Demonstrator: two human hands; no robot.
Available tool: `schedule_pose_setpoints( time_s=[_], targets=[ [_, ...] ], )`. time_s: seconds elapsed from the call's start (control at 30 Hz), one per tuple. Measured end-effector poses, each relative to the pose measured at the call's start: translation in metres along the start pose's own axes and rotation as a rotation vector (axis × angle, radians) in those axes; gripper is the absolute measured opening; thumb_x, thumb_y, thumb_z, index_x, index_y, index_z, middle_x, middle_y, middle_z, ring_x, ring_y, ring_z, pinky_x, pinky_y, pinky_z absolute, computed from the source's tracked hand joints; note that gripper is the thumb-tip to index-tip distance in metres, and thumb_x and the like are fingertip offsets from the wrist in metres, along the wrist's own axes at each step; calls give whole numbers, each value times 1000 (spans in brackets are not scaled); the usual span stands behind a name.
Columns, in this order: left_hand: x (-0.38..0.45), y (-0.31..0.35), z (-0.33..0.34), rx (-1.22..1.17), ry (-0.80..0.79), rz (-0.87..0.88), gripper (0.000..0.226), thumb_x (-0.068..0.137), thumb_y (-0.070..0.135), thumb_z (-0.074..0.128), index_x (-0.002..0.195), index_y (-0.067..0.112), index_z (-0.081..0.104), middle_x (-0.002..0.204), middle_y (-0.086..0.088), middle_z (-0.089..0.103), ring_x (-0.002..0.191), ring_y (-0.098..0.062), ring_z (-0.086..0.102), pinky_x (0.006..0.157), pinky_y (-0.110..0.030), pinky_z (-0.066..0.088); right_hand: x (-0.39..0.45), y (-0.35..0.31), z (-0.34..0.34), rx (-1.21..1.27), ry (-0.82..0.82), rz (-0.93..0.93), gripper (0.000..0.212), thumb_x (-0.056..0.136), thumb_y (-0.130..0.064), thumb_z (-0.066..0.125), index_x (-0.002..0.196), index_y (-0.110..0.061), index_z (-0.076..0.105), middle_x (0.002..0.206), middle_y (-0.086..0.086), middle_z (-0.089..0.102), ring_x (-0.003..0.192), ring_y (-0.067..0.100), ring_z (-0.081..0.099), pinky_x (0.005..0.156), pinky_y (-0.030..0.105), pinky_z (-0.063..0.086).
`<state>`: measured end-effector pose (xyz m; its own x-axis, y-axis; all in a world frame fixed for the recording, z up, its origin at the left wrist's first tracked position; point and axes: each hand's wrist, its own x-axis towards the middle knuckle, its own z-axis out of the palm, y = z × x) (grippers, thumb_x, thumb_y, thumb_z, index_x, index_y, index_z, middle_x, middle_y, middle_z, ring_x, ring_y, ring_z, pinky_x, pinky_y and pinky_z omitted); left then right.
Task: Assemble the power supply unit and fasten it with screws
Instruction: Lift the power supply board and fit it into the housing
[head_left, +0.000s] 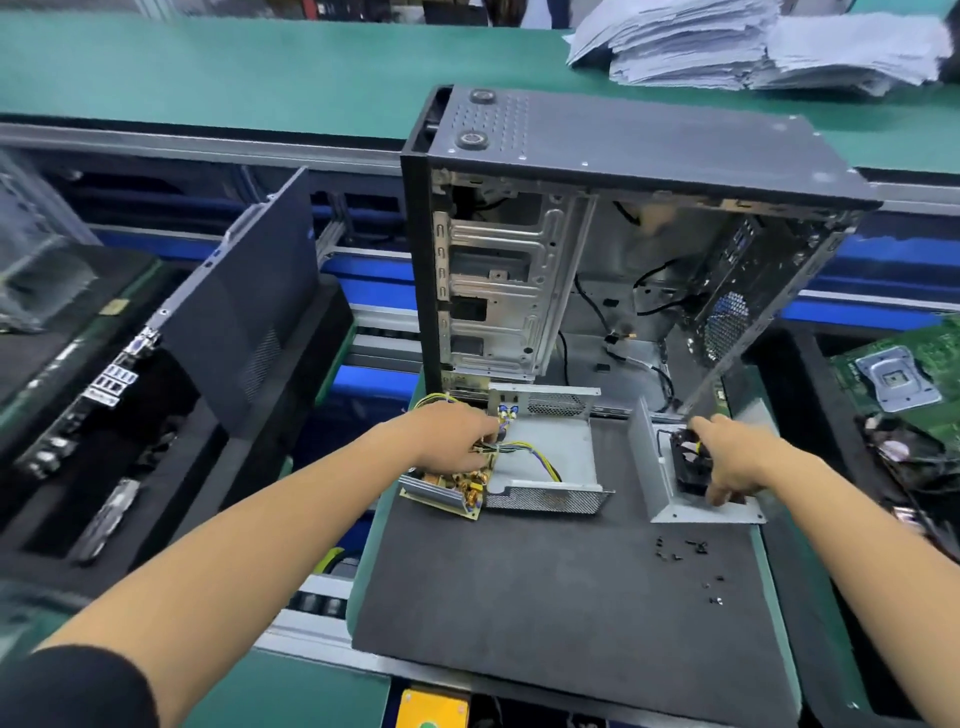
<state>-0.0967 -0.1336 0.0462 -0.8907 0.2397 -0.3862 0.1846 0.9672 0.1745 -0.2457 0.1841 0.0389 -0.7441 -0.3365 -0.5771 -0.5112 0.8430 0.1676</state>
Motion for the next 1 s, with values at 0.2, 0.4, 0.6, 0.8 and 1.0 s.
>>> schedule_pose_setpoints(
  time_s=[0.2, 0.4, 0.6, 0.8, 1.0],
  targets=[
    [1, -8, 3, -12, 4, 20, 30, 90, 30, 58, 116, 16, 53, 113, -3, 60, 102, -25, 55, 85, -36, 45, -5, -3, -24, -71, 98, -21, 58, 71, -24, 74, 121, -16, 45, 119, 7, 48, 102, 30, 59, 81, 34, 51],
    [7, -15, 3, 20, -57, 35, 53, 82, 44, 71, 124, 18, 53, 120, 0, 55, 108, -21, 51, 89, -33, 43, -46, -99, -61, 51, 231, -523, 34, 74, -51, 70, 90, -23, 60, 83, -7, 61, 81, 17, 55, 66, 30, 45],
    [8, -27, 4, 130, -97, 30, 56, 76, 42, 76, 120, 16, 53, 119, -1, 53, 111, -21, 49, 94, -35, 43, -39, -156, -24, -211, 221, -563, 23, 84, -17, 62, 106, -16, 60, 108, 10, 63, 96, 33, 62, 73, 34, 47],
    [11, -25, 12, 210, -39, 47, 36, 78, 31, 74, 106, 18, 55, 112, -2, 60, 105, -23, 56, 86, -35, 46, -43, -160, -21, -278, 239, -608, 28, 80, -7, 62, 107, -12, 61, 105, 12, 64, 93, 33, 62, 67, 33, 43],
    [9, -25, 9, 166, -90, 39, 31, 82, 32, 72, 102, 18, 53, 104, -3, 61, 88, -21, 52, 68, -33, 41, -49, -160, -18, -186, 167, -589, 30, 80, -7, 59, 109, -16, 61, 109, 11, 62, 96, 33, 61, 72, 33, 46]
  ],
)
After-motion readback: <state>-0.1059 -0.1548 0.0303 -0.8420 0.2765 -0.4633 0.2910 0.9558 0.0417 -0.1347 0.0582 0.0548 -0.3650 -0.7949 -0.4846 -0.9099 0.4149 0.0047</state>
